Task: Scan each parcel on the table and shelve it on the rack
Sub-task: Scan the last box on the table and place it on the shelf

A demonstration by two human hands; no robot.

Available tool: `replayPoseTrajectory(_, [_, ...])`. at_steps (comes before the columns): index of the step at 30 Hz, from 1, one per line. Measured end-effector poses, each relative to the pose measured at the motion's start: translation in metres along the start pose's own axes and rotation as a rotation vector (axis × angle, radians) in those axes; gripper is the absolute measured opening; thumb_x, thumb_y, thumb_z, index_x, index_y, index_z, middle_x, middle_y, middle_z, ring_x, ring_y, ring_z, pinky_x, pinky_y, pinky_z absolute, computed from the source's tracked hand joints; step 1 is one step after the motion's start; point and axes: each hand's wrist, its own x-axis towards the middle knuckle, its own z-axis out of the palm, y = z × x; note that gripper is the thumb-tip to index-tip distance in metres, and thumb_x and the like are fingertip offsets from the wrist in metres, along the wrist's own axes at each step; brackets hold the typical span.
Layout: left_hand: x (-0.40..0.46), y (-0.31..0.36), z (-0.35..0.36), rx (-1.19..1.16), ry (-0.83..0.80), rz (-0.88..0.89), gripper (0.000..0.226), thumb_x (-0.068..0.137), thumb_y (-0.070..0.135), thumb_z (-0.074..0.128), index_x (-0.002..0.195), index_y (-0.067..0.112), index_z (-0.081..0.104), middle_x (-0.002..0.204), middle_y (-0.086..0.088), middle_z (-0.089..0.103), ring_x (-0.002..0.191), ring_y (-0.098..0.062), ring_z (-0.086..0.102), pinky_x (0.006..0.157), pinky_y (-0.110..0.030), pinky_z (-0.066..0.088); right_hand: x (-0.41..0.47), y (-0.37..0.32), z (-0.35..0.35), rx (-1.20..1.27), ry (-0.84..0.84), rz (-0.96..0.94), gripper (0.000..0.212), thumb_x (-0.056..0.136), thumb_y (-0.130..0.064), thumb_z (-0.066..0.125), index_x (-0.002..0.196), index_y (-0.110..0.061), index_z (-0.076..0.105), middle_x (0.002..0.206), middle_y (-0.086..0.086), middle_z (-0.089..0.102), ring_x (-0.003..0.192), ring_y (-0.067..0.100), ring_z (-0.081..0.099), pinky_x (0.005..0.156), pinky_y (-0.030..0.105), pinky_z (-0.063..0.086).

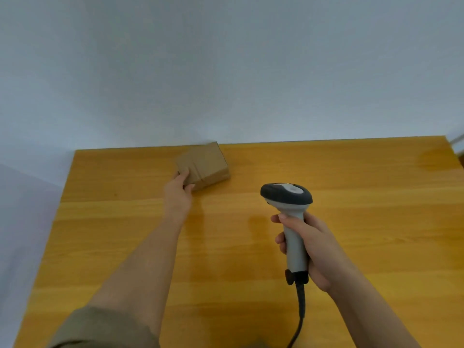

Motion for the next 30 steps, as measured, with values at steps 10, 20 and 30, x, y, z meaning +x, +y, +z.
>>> replayPoseTrajectory(10, [-0.117, -0.007, -0.005, -0.103, -0.042, -0.263, 0.019, 0.101, 0.009, 0.05, 0.114, 0.008, 0.064, 0.134, -0.013, 0.056, 0.081, -0.017, 0.07, 0.082, -0.04, 0.057, -0.021, -0.009, -0.006, -0.023, -0.124, 0.066, 0.027, 0.093, -0.02, 0.066, 0.118, -0.015, 0.06, 0.105, 0.01, 0.067, 0.065, 0.015, 0.06, 0.063, 0.031, 0.05])
replayPoseTrajectory(20, [-0.117, 0.057, 0.035, 0.424, -0.229, 0.164, 0.1, 0.08, 0.054, 0.072, 0.156, 0.036, 0.009, 0.165, 0.01, -0.004, 0.151, -0.022, -0.001, 0.122, -0.052, 0.011, -0.035, -0.01, -0.04, 0.005, -0.108, 0.027, 0.022, 0.092, -0.019, 0.067, 0.113, -0.014, 0.062, 0.103, 0.012, 0.066, 0.062, 0.014, 0.06, 0.065, 0.033, 0.05])
replayPoseTrajectory(30, [-0.113, 0.048, 0.066, 0.593, -0.208, 0.183, 0.075, 0.091, 0.026, 0.067, 0.151, 0.034, 0.022, 0.16, 0.003, 0.01, 0.142, -0.034, 0.011, 0.114, -0.051, 0.033, -0.038, -0.009, -0.079, 0.038, -0.023, 0.003, 0.02, 0.094, -0.016, 0.064, 0.113, -0.011, 0.063, 0.104, 0.01, 0.065, 0.064, 0.014, 0.059, 0.063, 0.032, 0.05])
